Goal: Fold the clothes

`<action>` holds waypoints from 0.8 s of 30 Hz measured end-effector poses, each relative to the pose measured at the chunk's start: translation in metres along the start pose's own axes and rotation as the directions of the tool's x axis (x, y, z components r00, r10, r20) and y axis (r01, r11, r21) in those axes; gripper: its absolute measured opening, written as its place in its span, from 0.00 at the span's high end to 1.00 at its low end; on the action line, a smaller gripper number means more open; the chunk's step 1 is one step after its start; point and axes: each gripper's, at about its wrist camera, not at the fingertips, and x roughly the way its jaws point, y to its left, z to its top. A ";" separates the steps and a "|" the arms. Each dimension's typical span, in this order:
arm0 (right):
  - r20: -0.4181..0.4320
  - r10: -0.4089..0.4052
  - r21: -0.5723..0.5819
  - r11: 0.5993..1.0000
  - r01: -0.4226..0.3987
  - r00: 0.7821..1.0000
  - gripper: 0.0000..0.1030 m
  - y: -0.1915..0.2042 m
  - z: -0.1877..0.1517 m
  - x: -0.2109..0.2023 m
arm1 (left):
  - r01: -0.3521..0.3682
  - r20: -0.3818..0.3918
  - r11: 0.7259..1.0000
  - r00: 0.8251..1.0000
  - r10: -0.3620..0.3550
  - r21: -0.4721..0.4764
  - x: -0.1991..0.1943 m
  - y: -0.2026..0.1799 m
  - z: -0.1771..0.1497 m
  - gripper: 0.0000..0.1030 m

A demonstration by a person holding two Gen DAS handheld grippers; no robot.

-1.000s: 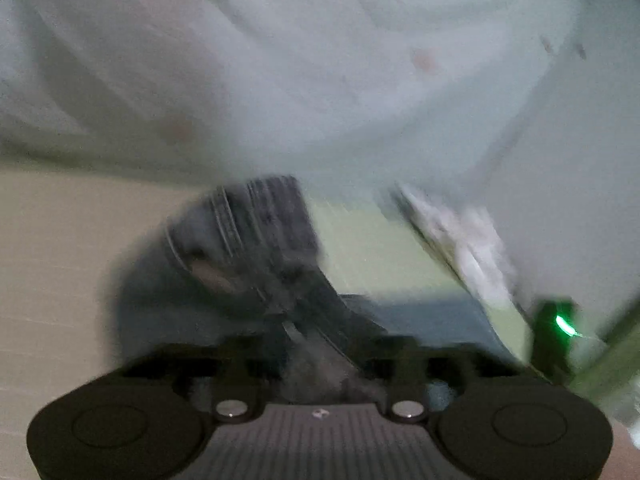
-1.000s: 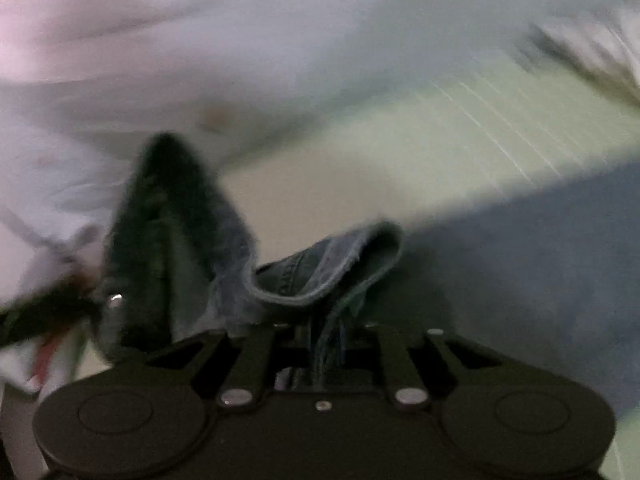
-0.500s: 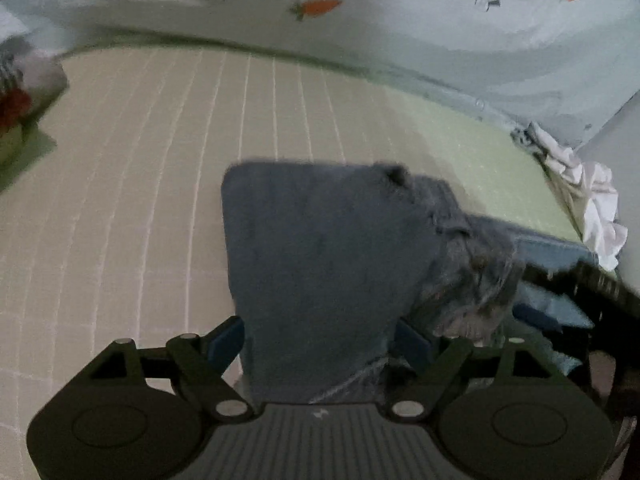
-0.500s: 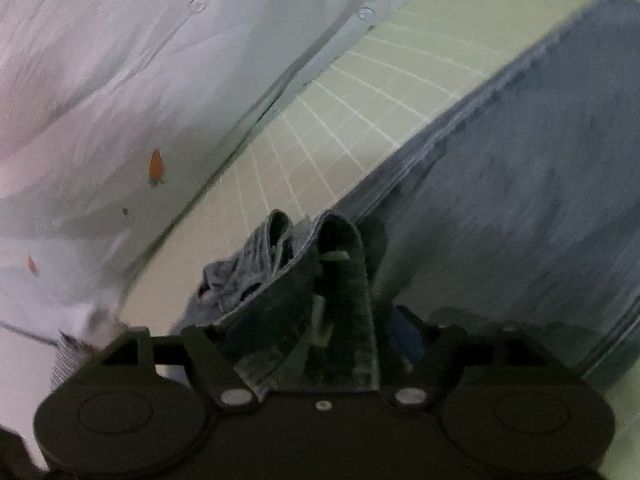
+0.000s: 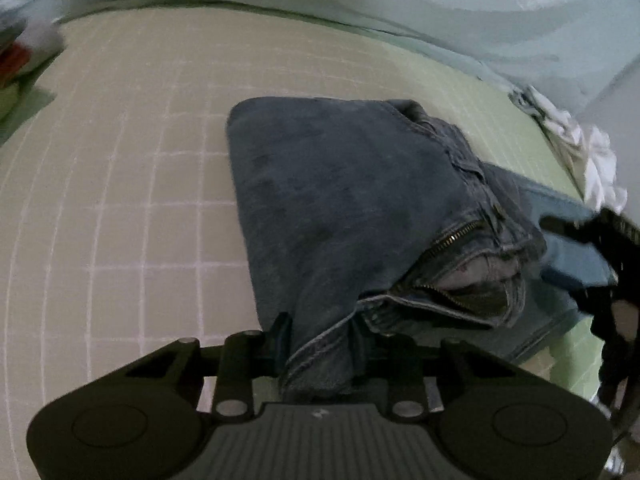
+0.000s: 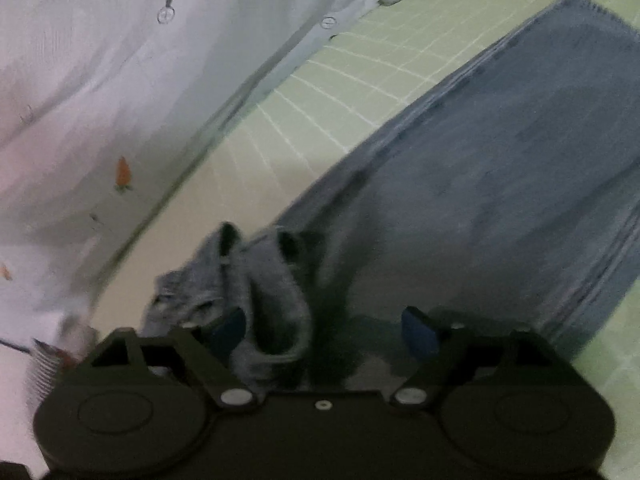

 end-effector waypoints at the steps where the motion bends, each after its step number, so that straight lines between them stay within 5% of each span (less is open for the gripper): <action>1: 0.001 -0.022 -0.020 1.000 0.022 1.000 0.04 -0.001 -0.001 -0.001 | -0.012 0.004 1.000 1.000 0.012 -0.009 -0.002 0.000 -0.001 0.67; 5: 0.052 -0.130 -0.065 0.989 0.133 0.990 0.01 -0.021 0.004 -0.015 | -0.073 0.035 0.997 0.997 0.073 -0.008 -0.015 -0.010 0.000 0.59; 9: 0.104 -0.243 -0.071 0.966 0.251 0.965 0.01 -0.054 0.014 -0.034 | -0.168 0.098 0.986 0.982 0.165 0.025 -0.031 -0.029 0.006 0.24; 12: 0.134 -0.334 -0.087 0.934 0.347 0.933 0.01 -0.083 0.020 -0.046 | -0.146 0.134 0.989 0.981 0.140 0.037 -0.038 -0.045 0.015 0.13; 16: 0.152 -0.468 -0.113 0.867 0.486 0.871 0.00 -0.119 0.025 -0.053 | -0.132 0.133 0.989 0.983 0.124 0.059 -0.025 -0.072 0.026 0.11; 20: 0.120 -0.495 -0.022 0.865 0.501 0.860 0.00 -0.169 0.042 -0.060 | -0.157 0.115 0.984 0.983 0.147 0.084 0.000 -0.100 0.036 0.11; 24: 0.160 -0.489 -0.060 0.862 0.503 0.857 0.00 -0.195 0.069 -0.058 | -0.178 0.093 0.979 0.981 0.169 0.098 0.024 -0.124 0.046 0.07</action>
